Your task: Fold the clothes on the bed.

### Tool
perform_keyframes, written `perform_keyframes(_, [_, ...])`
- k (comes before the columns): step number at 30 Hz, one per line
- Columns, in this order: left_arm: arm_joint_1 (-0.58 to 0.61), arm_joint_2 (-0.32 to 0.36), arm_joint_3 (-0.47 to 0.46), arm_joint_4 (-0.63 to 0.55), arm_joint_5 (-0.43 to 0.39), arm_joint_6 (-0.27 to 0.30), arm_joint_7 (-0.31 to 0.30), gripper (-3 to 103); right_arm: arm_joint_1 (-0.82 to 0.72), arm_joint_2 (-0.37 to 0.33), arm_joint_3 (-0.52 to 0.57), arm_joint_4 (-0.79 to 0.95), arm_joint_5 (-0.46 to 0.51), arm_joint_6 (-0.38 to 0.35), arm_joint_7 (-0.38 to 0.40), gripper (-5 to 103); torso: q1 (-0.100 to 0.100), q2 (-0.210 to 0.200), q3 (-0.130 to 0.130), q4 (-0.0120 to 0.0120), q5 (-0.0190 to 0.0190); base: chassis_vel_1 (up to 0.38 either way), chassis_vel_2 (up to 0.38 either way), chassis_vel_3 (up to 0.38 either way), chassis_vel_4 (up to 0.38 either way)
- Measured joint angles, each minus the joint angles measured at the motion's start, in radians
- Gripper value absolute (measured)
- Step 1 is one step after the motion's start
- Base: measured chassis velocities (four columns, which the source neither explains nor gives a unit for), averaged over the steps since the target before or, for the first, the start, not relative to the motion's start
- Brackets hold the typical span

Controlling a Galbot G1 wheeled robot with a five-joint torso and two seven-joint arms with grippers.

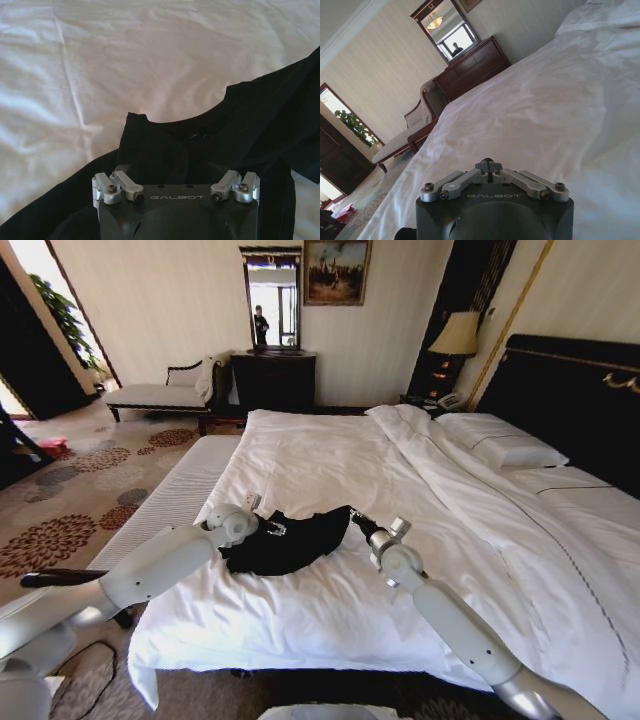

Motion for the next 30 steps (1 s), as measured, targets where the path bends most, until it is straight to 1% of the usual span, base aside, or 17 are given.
perform_keyframes(1, [0.001,0.001,0.0,0.0,-0.002,0.0,-0.001,83,0.0,0.0,0.0,0.0,0.0,0.0,0.0,0,0.0,0.0,0.0,0.0001,0.0,0.0,0.0,0.0,0.0])
perform_keyframes(2, [0.001,0.001,0.0,0.0,-0.002,0.0,-0.001,83,0.0,0.0,0.0,0.0,0.0,0.0,0.0,0,0.0,0.0,0.0,0.0001,0.0,0.0,0.0,0.0,0.0])
perform_keyframes(6, [0.009,0.005,0.001,0.0,-0.005,0.0,-0.002,61,0.003,0.0,0.0,0.001,0.0,0.0,-0.001,0,0.0,0.0,0.0,0.0002,0.0,0.0,0.0,0.0,0.0])
perform_keyframes(8, [0.013,0.003,0.001,0.001,-0.005,0.0,-0.002,61,0.004,0.001,-0.001,0.0,0.0,0.0,-0.001,0,0.0,0.0,0.0,0.0002,0.0,0.0,0.0,0.0,0.0])
perform_keyframes(12, [0.022,0.001,-0.004,0.007,-0.004,0.0,-0.002,40,0.004,0.002,-0.003,-0.001,-0.001,0.001,-0.001,0,0.0,0.0,0.0,0.0001,0.0,0.0,0.0,0.0,0.0])
perform_keyframes(13, [0.022,0.001,-0.004,0.007,-0.004,0.0,-0.002,40,0.004,0.002,-0.003,-0.001,-0.001,0.001,-0.001,0,0.0,0.0,0.0,0.0001,0.0,0.0,0.0,0.0,0.0])
perform_keyframes(14, [0.025,0.0,-0.007,0.012,-0.002,0.0,-0.002,34,0.004,0.002,-0.003,-0.001,-0.001,0.001,-0.001,0,0.0,0.0,0.0,0.0001,0.0,0.0,0.0,0.0,0.0])
perform_keyframes(15, [0.027,-0.001,-0.011,0.015,0.0,0.0,-0.002,34,0.004,0.002,-0.003,-0.002,-0.002,0.001,-0.001,0,0.0,0.0,0.0,0.0002,0.0,0.0,0.0,0.0,0.0])
perform_keyframes(16, [0.03,-0.001,-0.016,0.017,0.002,0.0,-0.002,28,0.004,0.002,-0.004,-0.002,-0.003,0.001,-0.001,0,0.0,0.0,0.0,0.0001,0.0,0.0,0.0,0.0,0.0])
perform_keyframes(17, [0.03,-0.001,-0.016,0.017,0.002,0.0,-0.002,28,0.004,0.002,-0.004,-0.002,-0.003,0.001,-0.001,0,0.0,0.0,0.0,0.0001,0.0,0.0,0.0,0.0,0.0])
perform_keyframes(21, [0.044,0.003,-0.049,0.018,0.003,0.0,-0.002,7,0.004,0.001,-0.004,-0.002,-0.003,0.002,-0.001,0,0.0,0.0,0.0,0.0,0.0,0.0,0.0,0.0,0.0])
perform_keyframes(23, [0.047,0.005,-0.057,0.016,0.003,0.0,-0.002,7,0.004,0.001,-0.003,-0.002,-0.003,0.003,-0.001,0,0.0,0.0,0.0,0.0,0.0,0.0,0.0,0.0,0.0])
perform_keyframes(25, [0.066,0.014,-0.095,0.006,0.004,0.0,-0.005,1,0.005,0.001,-0.001,-0.002,-0.003,0.012,-0.001,0,0.0,0.0,0.0,0.0,0.0,0.0,0.0,0.0,0.0])
perform_keyframes(27, [0.091,0.024,-0.14,-0.005,0.007,0.0,-0.01,0,0.006,0.001,0.004,-0.002,-0.004,0.018,0.0,0,0.0,0.0,0.0,0.0,-0.0001,0.0,0.0,0.0,0.0])
perform_keyframes(28, [0.091,0.024,-0.14,-0.005,0.007,0.0,-0.01,0,0.006,0.001,0.004,-0.002,-0.004,0.018,0.0,0,0.0,0.0,0.0,0.0,-0.0001,0.0,0.0,0.0,0.0])
perform_keyframes(29, [0.106,0.029,-0.167,-0.013,0.008,0.0,-0.014,0,0.007,0.001,0.007,0.0,-0.004,0.022,0.0,0,0.0,0.0,0.0,0.0,0.0001,0.0,0.0,0.0,0.0])
perform_keyframes(30, [0.147,0.041,-0.235,-0.033,0.008,0.0,-0.021,0,0.009,0.001,0.014,0.006,-0.003,0.028,0.002,0,0.0,0.0,0.0,0.0,-0.0001,0.0,0.0,0.0,0.0])
